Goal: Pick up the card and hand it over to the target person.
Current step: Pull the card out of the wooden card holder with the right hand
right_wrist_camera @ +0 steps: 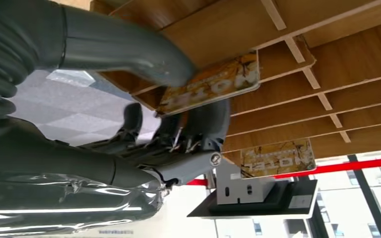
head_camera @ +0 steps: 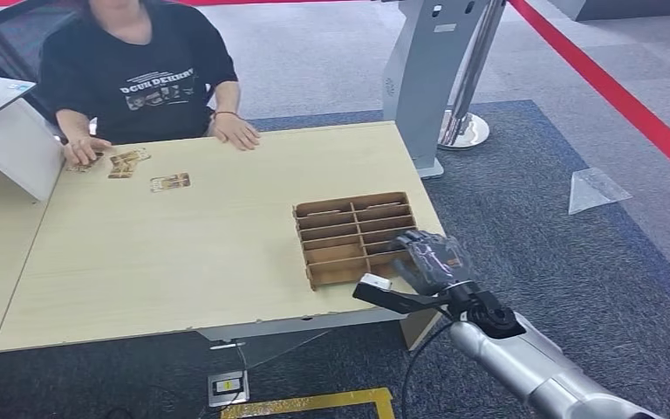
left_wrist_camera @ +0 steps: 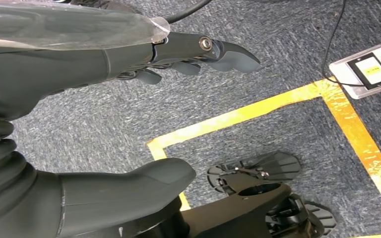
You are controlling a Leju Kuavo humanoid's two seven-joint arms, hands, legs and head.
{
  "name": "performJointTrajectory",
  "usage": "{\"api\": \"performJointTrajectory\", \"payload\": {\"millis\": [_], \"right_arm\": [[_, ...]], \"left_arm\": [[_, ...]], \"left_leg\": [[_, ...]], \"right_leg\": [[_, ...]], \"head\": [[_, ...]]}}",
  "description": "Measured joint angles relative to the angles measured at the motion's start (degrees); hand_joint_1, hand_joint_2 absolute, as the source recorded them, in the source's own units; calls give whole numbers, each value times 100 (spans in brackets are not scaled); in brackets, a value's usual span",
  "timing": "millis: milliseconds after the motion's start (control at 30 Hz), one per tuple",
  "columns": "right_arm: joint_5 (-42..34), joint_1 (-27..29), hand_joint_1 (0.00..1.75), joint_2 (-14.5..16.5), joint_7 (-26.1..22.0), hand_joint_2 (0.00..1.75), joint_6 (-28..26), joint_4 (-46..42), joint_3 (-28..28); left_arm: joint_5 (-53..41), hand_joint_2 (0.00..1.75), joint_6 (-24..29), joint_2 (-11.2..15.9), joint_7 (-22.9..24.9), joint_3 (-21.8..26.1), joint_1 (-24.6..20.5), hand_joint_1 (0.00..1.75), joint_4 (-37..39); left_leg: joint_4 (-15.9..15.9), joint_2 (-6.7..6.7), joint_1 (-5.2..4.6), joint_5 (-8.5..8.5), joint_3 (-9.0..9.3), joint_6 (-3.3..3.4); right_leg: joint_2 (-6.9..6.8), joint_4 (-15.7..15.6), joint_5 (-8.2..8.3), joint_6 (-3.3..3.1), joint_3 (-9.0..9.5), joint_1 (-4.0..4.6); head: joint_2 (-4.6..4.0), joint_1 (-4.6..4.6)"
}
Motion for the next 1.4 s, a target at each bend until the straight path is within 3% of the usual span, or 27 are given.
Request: {"api": "performJointTrajectory", "payload": {"millis": [567,967,1267,1400], "right_arm": [[426,-275,175,-499,208,175,860,-1909,189],[561,-525,164,-812,339,175,1631,-3446,281],[721,-891,161,-752,485,175,1729,-3923,377],[826,-1045,175,-585,671,175,1396,-3728,416]], "left_arm": [[-124,175,-136,-13,63,-136,-37,0,0],[-178,175,-204,-26,89,-182,-90,0,7],[-170,175,-188,-31,75,-165,-120,0,7],[-184,175,-174,-46,83,-170,-116,0,9]], "left_leg": [[17,-2,-6,-2,-19,2],[22,-7,-7,-3,-20,2],[18,-4,-6,-1,-16,1],[15,-2,-5,0,-12,1]], "right_leg": [[-2,18,-4,1,-21,-6],[-6,22,-7,3,-22,-7],[-3,18,-4,1,-19,-6],[0,15,-2,1,-16,-5]], "head": [[0,0],[0,0],[0,0],[0,0]]}}
